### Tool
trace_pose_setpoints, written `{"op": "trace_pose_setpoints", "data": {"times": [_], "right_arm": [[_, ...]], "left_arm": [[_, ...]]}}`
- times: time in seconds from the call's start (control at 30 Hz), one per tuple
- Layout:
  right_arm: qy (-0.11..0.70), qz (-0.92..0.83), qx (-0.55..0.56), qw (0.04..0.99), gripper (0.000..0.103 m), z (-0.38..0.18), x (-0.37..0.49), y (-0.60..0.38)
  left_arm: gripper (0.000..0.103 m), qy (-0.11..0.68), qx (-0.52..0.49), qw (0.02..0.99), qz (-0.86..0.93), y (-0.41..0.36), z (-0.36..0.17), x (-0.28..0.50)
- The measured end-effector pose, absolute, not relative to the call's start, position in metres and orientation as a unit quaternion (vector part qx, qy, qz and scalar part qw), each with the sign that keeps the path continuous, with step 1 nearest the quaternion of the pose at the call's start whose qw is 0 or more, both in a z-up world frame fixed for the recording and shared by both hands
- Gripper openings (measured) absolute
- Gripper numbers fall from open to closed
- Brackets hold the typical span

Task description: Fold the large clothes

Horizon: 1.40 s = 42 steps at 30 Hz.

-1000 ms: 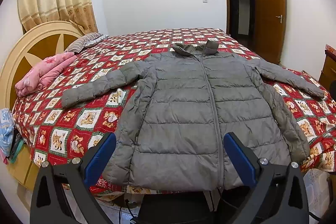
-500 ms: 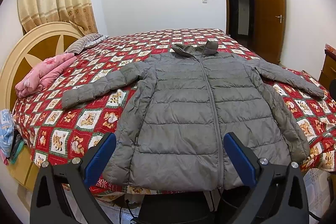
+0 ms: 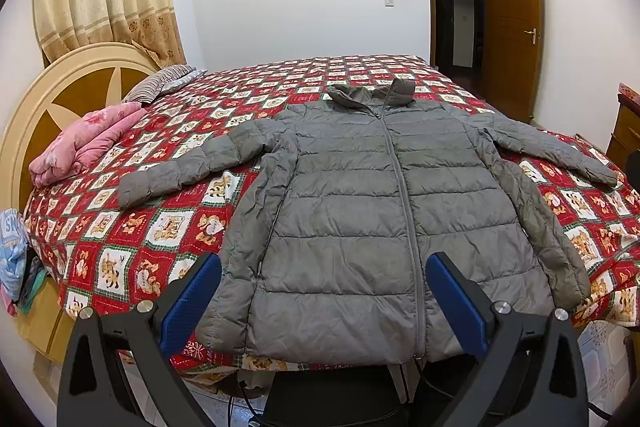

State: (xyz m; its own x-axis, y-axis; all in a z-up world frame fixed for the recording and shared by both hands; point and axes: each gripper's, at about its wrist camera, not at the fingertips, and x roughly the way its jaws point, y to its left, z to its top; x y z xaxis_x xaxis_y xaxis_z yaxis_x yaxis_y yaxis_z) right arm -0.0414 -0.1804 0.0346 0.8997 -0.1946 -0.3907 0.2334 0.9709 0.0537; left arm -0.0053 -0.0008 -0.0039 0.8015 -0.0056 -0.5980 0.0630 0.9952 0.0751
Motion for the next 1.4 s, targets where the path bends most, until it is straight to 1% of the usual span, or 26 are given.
{"op": "trace_pose_setpoints", "data": {"times": [1.4], "right_arm": [[0.213,-0.116,0.054,0.969,0.103,0.0286,-0.0361,-0.1875]], "left_arm": [[0.102,0.317,0.047,0.947,-0.027,-0.0087,-0.0036,-0.0051]]}}
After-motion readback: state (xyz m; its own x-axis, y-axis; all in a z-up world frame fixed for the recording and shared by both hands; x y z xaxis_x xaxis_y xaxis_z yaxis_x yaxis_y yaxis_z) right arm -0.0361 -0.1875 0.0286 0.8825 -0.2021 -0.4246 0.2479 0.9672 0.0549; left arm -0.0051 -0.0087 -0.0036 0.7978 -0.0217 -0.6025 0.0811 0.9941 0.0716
